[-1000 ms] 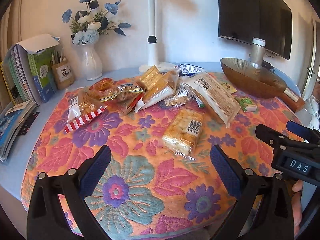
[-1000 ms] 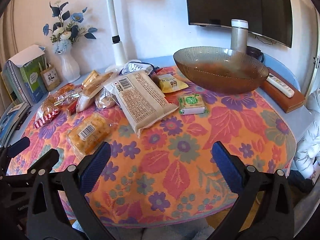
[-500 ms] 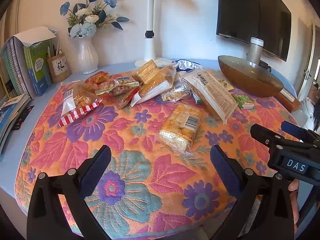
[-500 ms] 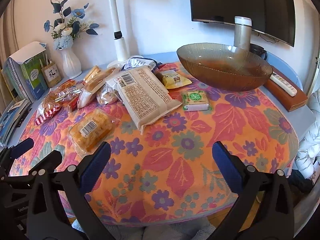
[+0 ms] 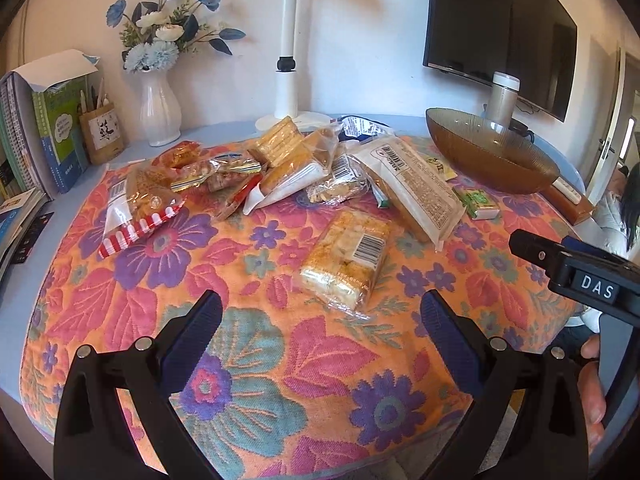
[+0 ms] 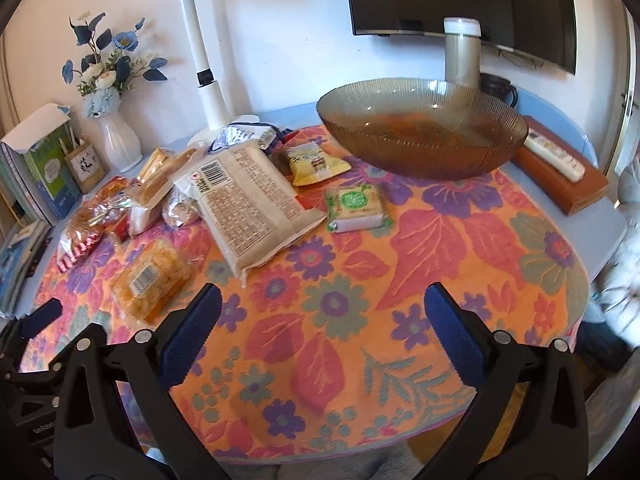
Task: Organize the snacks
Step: 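Grasp the green-labelled pastry with the right tool while the left tool grasps the cake pack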
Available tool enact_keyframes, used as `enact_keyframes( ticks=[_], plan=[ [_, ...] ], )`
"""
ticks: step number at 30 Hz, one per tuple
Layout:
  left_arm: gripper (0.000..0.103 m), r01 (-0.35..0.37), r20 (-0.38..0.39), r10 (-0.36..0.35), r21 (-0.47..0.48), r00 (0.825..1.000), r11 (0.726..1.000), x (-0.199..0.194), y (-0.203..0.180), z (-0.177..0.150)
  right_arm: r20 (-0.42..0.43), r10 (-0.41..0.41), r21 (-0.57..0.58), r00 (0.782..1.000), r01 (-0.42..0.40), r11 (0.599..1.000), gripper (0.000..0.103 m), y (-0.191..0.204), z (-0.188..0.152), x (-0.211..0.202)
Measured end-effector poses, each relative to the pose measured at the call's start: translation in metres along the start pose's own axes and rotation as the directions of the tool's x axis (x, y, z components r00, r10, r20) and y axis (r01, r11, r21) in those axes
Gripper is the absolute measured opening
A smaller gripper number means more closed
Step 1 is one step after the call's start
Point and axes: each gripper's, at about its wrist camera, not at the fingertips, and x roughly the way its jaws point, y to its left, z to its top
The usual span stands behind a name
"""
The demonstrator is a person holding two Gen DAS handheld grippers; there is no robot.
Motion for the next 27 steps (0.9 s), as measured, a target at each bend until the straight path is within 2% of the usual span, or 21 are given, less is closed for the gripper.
enact_keyframes(
  ticks=[7, 10, 14, 19, 21, 27],
  plan=[
    [0.098, 0.100, -0.019, -0.100, 0.032, 0.995, 0.994, 0.014, -0.002, 0.019, -0.006, -0.076, -0.018, 0.997, 0.076, 0.997, 0.100, -0.018, 0.026, 0.013],
    [0.098, 0.180, -0.045, -0.178, 0.035, 0.983, 0.983, 0.025, -0.002, 0.029, -0.027, -0.075, -0.005, 0.997, 0.075, 0.997, 0.100, -0.026, 0.035, 0.022],
    [0.098, 0.255, -0.090, -0.250, 0.052, 0.964, 0.966, 0.042, -0.006, 0.036, -0.050, -0.092, -0.021, 0.994, 0.091, 0.996, 0.100, -0.027, 0.040, 0.035],
    [0.098, 0.291, -0.130, -0.277, 0.103, 0.952, 0.951, 0.060, -0.010, 0.034, -0.078, -0.088, -0.024, 0.993, 0.087, 0.996, 0.099, -0.029, 0.045, 0.053],
    [0.098, 0.317, -0.151, -0.302, 0.086, 0.941, 0.944, 0.068, -0.005, 0.035, -0.081, -0.077, -0.018, 0.994, 0.076, 0.997, 0.099, -0.030, 0.048, 0.060],
    [0.098, 0.346, -0.182, -0.335, 0.029, 0.924, 0.938, 0.084, 0.003, 0.039, -0.120, -0.071, 0.014, 0.990, 0.073, 0.997, 0.098, -0.035, 0.050, 0.084]
  ],
)
